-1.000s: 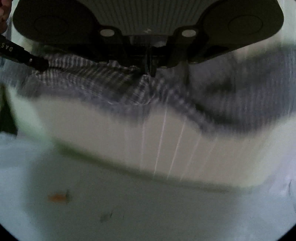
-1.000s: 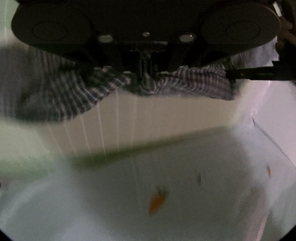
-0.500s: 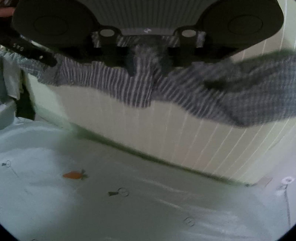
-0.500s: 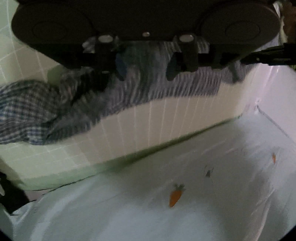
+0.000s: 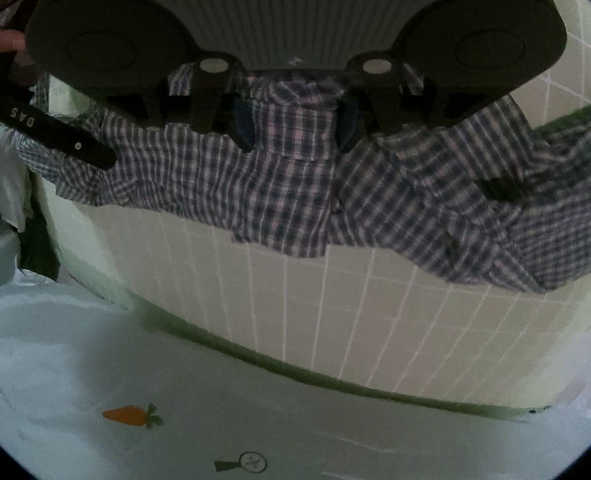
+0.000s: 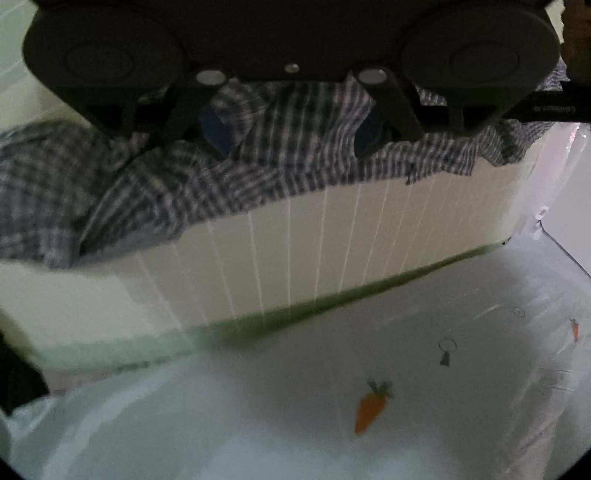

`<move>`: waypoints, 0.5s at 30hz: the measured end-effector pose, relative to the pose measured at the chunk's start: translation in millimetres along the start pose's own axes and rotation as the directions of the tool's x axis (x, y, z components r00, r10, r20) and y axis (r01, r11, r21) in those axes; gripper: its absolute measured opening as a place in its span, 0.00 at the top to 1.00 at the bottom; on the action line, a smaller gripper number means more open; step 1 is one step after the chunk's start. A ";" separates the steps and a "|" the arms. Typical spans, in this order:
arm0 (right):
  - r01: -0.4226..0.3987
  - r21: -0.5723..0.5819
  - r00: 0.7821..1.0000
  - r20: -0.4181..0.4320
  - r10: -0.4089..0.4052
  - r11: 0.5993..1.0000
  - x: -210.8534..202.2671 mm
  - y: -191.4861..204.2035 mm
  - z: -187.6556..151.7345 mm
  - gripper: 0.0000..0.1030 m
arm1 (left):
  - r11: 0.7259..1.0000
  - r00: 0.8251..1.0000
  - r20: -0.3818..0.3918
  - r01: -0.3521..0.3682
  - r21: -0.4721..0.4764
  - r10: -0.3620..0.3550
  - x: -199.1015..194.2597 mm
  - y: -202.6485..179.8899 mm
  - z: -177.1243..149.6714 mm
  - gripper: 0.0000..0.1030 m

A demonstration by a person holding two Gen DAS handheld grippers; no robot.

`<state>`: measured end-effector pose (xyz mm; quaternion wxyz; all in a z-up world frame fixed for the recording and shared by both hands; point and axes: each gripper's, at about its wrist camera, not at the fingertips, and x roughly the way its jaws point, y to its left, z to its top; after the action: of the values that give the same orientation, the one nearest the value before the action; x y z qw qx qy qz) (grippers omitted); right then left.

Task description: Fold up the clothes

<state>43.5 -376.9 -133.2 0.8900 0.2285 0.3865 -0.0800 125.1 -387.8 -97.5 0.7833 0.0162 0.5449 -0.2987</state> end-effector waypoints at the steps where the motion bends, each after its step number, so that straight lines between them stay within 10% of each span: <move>1: -0.007 0.004 1.000 -0.010 0.008 1.000 2.5 -0.4 -1.5 0.27 | 1.000 1.000 -0.006 0.001 -0.001 -0.001 1.7 0.6 -1.7 0.50; 6: -0.042 -0.058 0.998 -0.051 0.039 0.997 12.8 9.3 -6.3 0.31 | 1.000 0.999 -0.052 0.012 0.019 -0.011 18.5 0.1 -6.8 0.50; 10: -0.052 -0.072 0.992 -0.115 0.044 0.996 19.4 10.1 -8.1 0.88 | 0.996 0.999 -0.028 0.018 0.091 -0.016 11.8 -10.0 -2.4 0.85; 15: -0.116 -0.085 0.992 -0.057 0.111 0.990 -2.6 16.0 5.2 0.98 | 0.986 0.997 0.066 0.021 0.168 -0.033 -17.7 -26.9 22.9 0.94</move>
<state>50.2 -365.3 -122.7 0.8918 0.2127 0.3993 -0.0061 127.3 -409.9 -64.9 0.7932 0.0642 0.4912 -0.3542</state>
